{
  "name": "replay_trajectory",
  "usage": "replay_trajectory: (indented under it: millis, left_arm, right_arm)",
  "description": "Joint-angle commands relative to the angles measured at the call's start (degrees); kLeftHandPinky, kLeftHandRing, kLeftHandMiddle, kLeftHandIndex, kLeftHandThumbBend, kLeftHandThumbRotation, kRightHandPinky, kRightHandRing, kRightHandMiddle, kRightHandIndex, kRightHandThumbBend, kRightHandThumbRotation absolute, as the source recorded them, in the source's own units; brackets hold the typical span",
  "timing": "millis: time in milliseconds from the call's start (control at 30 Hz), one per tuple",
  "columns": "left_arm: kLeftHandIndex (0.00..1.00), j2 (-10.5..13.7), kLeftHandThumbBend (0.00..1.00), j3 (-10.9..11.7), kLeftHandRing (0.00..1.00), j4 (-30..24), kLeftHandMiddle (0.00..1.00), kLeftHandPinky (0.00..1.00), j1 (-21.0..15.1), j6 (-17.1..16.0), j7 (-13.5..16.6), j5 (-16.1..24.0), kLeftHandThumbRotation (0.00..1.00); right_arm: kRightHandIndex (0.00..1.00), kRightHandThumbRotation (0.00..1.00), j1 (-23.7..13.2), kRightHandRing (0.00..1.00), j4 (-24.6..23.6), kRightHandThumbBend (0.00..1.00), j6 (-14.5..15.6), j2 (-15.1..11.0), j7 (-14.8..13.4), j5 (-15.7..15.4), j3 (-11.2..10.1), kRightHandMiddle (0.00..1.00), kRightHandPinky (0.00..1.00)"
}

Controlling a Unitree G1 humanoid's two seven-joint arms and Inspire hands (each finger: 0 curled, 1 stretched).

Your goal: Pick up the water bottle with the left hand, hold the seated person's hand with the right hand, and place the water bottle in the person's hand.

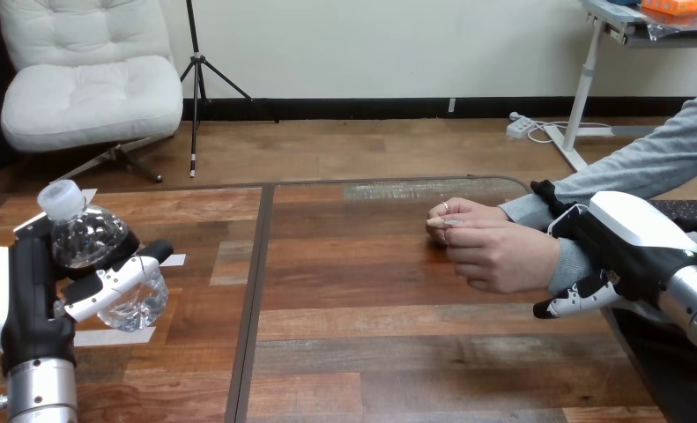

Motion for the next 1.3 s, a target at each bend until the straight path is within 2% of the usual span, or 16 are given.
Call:
replay_trajectory:
  millis: [0, 267, 467, 867, 1067, 1267]
  left_arm:
    - [0.36, 0.1, 0.72, 0.7, 0.29, -3.3, 0.34, 0.24, -2.8, -1.8, 0.1, -0.2, 0.00]
    - [0.36, 0.2, 0.72, 0.6, 0.29, -2.7, 0.34, 0.24, -3.0, -2.5, -0.2, -0.2, 0.00]
    - [0.36, 0.1, 0.72, 0.6, 0.29, -2.8, 0.34, 0.24, -2.9, -2.3, 0.0, 0.0, 0.00]
    - [0.37, -0.2, 0.73, 0.3, 0.30, -4.5, 0.34, 0.25, -2.3, -0.4, 0.1, 0.1, 0.00]
    - [0.37, -0.3, 0.72, 0.3, 0.30, -4.1, 0.34, 0.25, -2.3, -0.8, -0.5, -0.4, 0.00]
    - [0.37, -0.3, 0.72, 0.0, 0.30, -4.4, 0.34, 0.25, -2.0, -1.1, -0.5, 0.1, 0.00]
  right_arm:
    - [0.28, 0.00, -2.9, 0.20, 0.6, 0.76, -1.2, 0.6, -1.3, 1.2, -1.5, 0.26, 0.14]
    - [0.29, 0.00, -2.9, 0.21, 0.8, 0.77, -1.5, 0.7, -1.8, 1.0, -1.6, 0.27, 0.15]
    - [0.29, 0.00, -2.9, 0.21, 1.5, 0.78, -2.6, 0.8, -3.7, 0.6, -1.6, 0.27, 0.16]
    - [0.28, 0.00, -3.1, 0.20, 1.9, 0.78, -2.4, 1.1, -6.1, -0.6, -1.2, 0.25, 0.15]
    - [0.28, 0.00, -3.1, 0.20, 2.3, 0.79, -3.2, 1.4, -8.2, -1.3, -1.3, 0.26, 0.15]
    - [0.27, 0.00, -3.5, 0.20, 3.6, 0.81, -4.9, 1.9, -12.5, -2.9, -1.1, 0.26, 0.15]
